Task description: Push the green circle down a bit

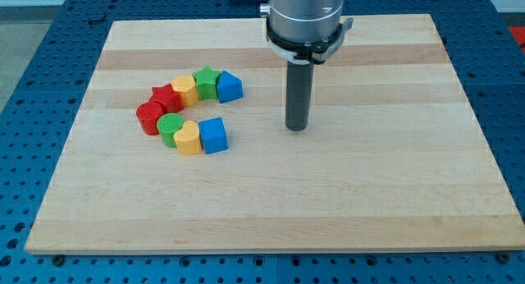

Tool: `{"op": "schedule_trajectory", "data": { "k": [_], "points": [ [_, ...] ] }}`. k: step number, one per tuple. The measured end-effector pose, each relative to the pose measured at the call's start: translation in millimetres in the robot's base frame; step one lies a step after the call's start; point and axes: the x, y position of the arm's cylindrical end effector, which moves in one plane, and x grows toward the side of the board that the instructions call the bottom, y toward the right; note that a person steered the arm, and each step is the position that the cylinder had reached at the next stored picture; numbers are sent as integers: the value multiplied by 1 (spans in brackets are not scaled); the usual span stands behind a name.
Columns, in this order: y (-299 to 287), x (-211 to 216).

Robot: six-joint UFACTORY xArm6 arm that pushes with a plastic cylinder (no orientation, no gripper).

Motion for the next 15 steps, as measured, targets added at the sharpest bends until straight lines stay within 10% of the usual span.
{"op": "schedule_trajectory", "data": {
  "k": [15],
  "points": [
    [-165, -14]
  ]
}}
